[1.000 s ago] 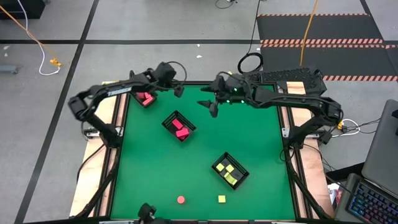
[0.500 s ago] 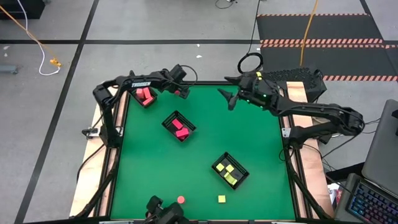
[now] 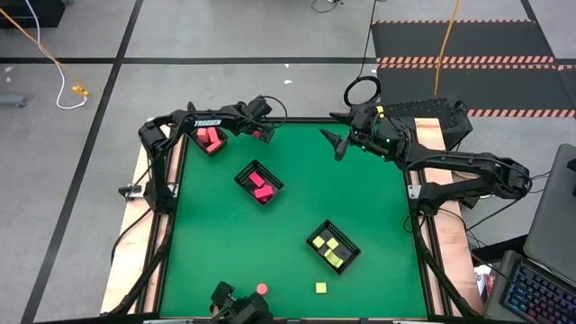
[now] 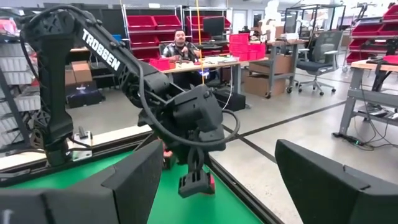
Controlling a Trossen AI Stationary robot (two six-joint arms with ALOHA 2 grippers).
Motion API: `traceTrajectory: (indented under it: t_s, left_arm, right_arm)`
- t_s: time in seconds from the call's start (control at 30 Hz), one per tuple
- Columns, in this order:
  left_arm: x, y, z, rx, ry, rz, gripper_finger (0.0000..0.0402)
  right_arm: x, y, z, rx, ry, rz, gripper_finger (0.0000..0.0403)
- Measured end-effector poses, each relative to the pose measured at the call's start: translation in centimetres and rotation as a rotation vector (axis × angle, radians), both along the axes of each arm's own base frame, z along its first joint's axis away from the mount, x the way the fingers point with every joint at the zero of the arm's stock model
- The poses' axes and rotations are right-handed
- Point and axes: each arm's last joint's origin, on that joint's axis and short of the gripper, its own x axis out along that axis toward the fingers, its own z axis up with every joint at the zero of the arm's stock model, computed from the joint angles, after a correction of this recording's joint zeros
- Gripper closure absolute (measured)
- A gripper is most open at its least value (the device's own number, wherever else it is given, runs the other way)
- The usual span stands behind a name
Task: Sort & place blocks by color
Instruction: Put the red block into the middle black bin
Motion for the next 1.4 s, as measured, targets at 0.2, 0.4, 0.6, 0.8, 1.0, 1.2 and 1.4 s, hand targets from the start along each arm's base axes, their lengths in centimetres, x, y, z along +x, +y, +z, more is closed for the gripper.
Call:
traceTrajectory:
  t_s: [0.2,0.4,0.6,0.8,1.0,1.2,1.4]
  left_arm:
    - [0.2,0.0,-1.5,-0.051,0.003,-0.005,0.0028]
    - [0.6,-0.3,-1.7,-0.072,-0.017,-0.021,0.0105]
    - [0.6,-0.3,-1.7,-0.076,-0.021,-0.02,0.0183]
    - [0.5,-0.3,-1.8,-0.082,-0.012,-0.018,0.0242]
    - [0.6,-0.8,-1.3,-0.093,-0.007,-0.042,0.0265]
    - [0.6,-2.4,1.9,-0.069,-0.035,-0.095,0.0244]
    - [0.4,-6.6,7.1,-0.049,-0.063,-0.194,0.0271]
  right_arm:
    - [0.0,0.0,0.0,0.005,-0.003,0.0,0.0101]
    - [0.0,0.0,0.1,-0.021,-0.002,-0.002,0.0101]
    - [0.0,0.0,0.3,-0.035,-0.021,-0.003,0.0101]
    - [0.0,0.0,0.4,-0.045,-0.017,-0.003,0.0101]
    - [0.0,0.0,0.4,-0.045,-0.016,-0.002,0.0101]
    - [0.0,0.0,0.4,-0.045,-0.017,-0.002,0.0101]
    - [0.0,0.0,0.4,-0.046,-0.017,-0.001,0.0101]
